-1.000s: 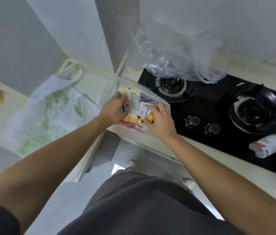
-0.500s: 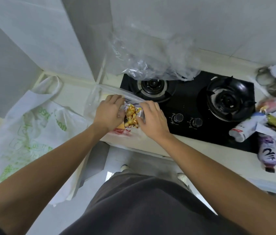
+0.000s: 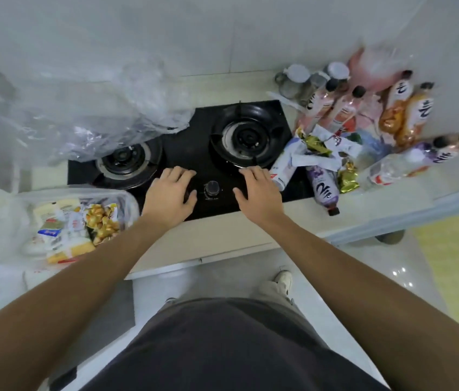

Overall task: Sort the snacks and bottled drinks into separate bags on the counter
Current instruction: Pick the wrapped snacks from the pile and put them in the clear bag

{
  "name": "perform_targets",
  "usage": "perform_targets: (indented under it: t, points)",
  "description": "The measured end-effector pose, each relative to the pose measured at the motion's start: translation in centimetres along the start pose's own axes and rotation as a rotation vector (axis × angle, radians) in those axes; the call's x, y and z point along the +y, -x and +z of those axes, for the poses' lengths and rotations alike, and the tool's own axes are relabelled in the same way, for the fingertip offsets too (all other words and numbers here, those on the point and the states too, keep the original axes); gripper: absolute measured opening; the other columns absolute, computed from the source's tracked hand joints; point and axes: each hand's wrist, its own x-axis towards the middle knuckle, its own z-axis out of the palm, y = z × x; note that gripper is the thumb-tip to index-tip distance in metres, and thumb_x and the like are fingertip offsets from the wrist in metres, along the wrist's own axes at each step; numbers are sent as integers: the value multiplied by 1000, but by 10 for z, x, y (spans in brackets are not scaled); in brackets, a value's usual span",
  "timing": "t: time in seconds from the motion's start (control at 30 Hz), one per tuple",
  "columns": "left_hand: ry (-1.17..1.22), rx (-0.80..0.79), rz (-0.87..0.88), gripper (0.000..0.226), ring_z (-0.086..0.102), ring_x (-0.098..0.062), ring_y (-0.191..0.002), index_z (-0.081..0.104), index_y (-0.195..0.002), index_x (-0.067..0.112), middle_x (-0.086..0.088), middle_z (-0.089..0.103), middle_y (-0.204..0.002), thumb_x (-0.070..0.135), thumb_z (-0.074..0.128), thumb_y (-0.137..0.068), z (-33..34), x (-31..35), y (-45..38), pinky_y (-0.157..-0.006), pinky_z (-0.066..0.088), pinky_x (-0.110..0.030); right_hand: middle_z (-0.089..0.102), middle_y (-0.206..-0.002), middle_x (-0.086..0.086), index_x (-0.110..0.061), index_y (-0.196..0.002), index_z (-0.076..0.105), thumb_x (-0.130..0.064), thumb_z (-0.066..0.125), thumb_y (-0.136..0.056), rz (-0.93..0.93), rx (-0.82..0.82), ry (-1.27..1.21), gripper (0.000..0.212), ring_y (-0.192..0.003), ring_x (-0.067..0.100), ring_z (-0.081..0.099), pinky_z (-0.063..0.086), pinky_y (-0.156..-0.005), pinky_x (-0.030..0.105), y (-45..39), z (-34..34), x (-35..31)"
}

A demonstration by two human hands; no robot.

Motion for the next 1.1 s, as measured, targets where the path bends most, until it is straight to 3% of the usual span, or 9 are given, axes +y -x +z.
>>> perform_targets:
  t: [0.23,0.4,0.5,0.6,0.73,0.93,1.1]
  points:
    - [-5,-36,-16,48,53,-31,-113,55,-138,16,-6,58,-125,34,60,-94,44,137,-69,-83,52,-48,57,-134,12,-10,-137,56,-33,63,-97,-8,-10,54,47,-124,32,51,45,-100,45,-7,-55,139]
    - [25,-68,-38,47,52,-33,-115,55,-135,17,-7,58,-125,39,50,-94,74,222,-117,-87,51,-48,54,-138,11,-12,-139,53,-33,62,-97,-21,-34,84,48,-130,31,47,45,-106,44,-21,-98,221]
    - [49,-78,-60,48,52,-33,-116,53,-140,15,-9,57,-128,31,58,-95,82,255,-139,-88,52,-49,52,-140,11,-12,-138,52,-35,62,-97,-13,-78,96,48,-132,32,45,47,-104,46,-38,-110,253]
    - [49,-108,-49,53,51,-32,-118,48,-146,18,-8,56,-132,33,57,-96,88,277,-158,-87,51,-47,46,-146,12,-12,-143,47,-33,61,-97,13,-148,117,53,-138,33,38,43,-109,48,-58,-113,273]
    - [37,-152,-50,57,50,-31,-124,42,-150,19,-7,55,-138,35,55,-97,98,289,-183,-92,49,-46,49,-140,17,-7,-140,48,-24,61,-95,82,-142,152,50,-133,35,42,43,-106,47,-85,-110,286]
    - [8,-225,-39,51,47,-30,-134,48,-146,16,-7,51,-147,34,55,-99,123,293,-207,-108,41,-46,51,-141,19,-3,-141,45,-17,64,-92,167,-192,143,54,-136,37,44,44,-111,47,-119,-97,301]
    - [-99,-221,8,52,48,-29,-130,49,-140,16,-6,54,-144,37,63,-95,137,291,-216,-104,41,-43,55,-141,18,-5,-135,52,-17,65,-94,158,-221,154,45,-137,38,46,49,-106,50,-132,-83,310]
